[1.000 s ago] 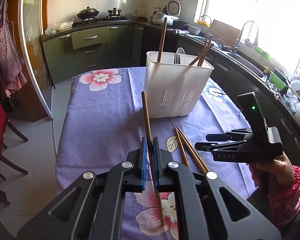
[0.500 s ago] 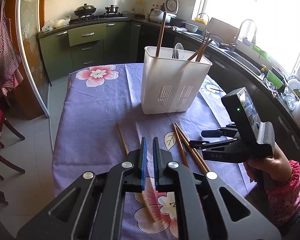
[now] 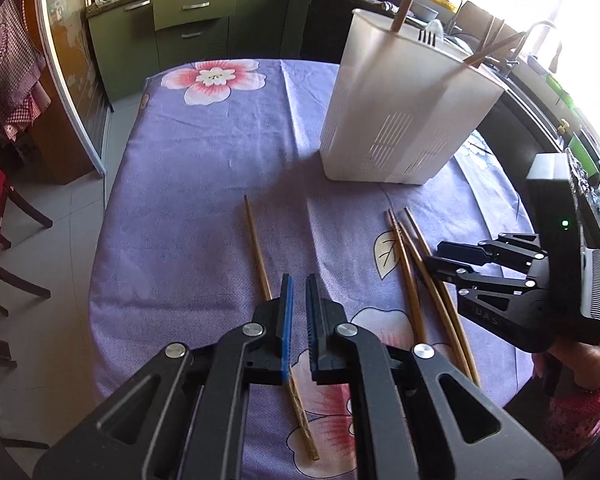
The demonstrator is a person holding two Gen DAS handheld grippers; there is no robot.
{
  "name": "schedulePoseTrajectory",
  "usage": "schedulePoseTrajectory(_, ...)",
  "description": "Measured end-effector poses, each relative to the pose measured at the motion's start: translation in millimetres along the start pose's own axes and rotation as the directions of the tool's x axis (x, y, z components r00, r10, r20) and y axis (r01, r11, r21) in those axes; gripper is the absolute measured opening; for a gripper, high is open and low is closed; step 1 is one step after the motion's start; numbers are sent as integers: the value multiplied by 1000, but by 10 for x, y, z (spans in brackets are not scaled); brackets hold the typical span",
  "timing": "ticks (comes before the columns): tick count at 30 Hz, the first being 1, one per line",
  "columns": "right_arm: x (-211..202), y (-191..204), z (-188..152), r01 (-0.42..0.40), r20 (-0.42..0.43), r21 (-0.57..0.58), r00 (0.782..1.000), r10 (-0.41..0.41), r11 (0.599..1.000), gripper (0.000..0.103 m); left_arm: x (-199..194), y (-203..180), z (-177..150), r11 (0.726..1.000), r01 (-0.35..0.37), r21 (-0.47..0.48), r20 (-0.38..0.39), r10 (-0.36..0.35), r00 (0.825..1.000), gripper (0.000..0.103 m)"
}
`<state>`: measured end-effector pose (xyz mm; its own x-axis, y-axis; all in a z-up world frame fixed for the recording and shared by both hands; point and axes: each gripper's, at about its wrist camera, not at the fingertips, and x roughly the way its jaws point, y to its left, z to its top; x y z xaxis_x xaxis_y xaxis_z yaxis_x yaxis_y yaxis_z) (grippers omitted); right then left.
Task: Organize utensils
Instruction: 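Grasp a bamboo chopstick with the right gripper while the left gripper holds its chopstick upright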
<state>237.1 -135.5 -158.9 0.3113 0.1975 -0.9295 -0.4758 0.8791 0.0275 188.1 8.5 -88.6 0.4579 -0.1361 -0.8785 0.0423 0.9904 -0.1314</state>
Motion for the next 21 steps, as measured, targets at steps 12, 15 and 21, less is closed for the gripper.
schedulePoseTrajectory(12, 22, -41, 20, -64, -10, 7, 998, 64, 998, 10, 456, 72, 164, 997, -73, -2, -156, 72, 985, 20)
schedulePoseTrajectory(15, 32, -47, 26, -62, -9, 3, 998, 62, 998, 10, 558, 85, 191, 995, -105, 2, -177, 103, 979, 20)
schedulePoseTrajectory(21, 6, -99, -22, -62, -1, 3, 998, 62, 998, 10, 656, 64, 226, 989, -150, 13, -180, 150, 972, 20)
